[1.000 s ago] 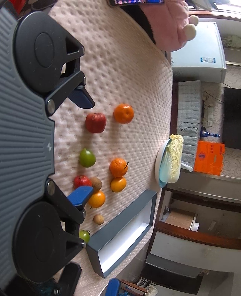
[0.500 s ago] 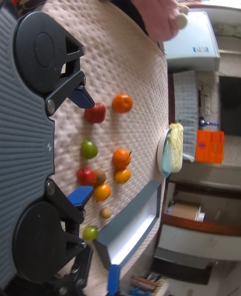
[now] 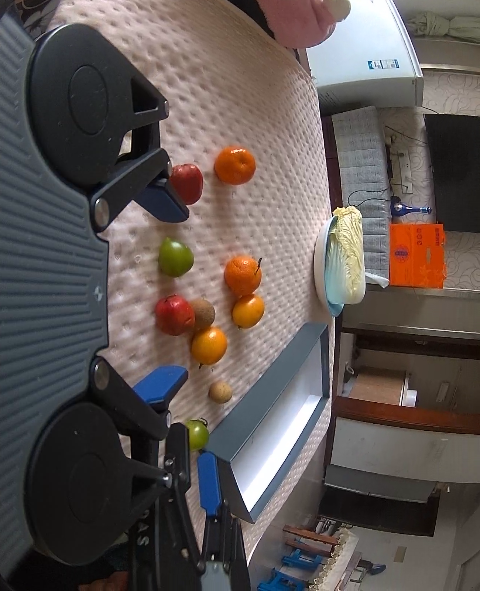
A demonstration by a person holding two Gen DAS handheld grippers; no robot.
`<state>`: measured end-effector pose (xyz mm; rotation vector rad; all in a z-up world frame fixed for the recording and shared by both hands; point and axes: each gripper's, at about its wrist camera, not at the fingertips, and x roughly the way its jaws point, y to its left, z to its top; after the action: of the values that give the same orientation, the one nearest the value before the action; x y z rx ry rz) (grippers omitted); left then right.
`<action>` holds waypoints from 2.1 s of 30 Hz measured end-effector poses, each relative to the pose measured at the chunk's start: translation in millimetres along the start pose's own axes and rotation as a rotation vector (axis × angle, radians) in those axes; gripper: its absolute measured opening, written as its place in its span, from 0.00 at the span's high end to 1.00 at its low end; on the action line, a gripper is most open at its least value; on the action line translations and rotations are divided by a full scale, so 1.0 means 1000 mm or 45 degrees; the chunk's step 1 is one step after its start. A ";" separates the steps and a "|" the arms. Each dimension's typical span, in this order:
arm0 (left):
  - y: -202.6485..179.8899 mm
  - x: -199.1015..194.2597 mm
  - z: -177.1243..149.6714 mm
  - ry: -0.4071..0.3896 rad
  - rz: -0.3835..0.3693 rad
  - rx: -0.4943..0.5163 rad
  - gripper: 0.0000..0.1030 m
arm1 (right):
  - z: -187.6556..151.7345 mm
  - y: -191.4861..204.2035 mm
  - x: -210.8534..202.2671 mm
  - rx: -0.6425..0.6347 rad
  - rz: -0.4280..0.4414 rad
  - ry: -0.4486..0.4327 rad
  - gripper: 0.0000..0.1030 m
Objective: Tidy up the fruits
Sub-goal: 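Grasp the red apple with the left tool while the right tool grasps the green tomato, then lift and carry the apple and tomato with both tools over the gray box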
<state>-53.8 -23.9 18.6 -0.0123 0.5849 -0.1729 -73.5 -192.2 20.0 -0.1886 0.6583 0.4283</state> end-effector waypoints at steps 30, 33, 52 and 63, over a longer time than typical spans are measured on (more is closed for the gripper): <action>-0.024 0.035 0.000 0.097 -0.082 0.079 0.33 | 0.005 -0.006 0.027 0.039 -0.139 0.057 0.60; -0.023 0.044 -0.001 0.121 -0.071 0.073 0.41 | 0.004 -0.006 0.026 0.027 -0.140 0.057 0.61; -0.013 0.053 0.002 0.138 -0.039 -0.031 0.66 | 0.002 -0.013 0.028 0.093 -0.038 0.101 0.71; -0.015 0.052 0.000 0.132 -0.029 -0.022 0.67 | 0.000 -0.009 0.028 0.060 -0.029 0.133 0.71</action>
<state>-13.8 -46.9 -8.6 -0.0265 0.6896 -0.1914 -49.6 -191.6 2.9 -0.1742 0.7673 0.3821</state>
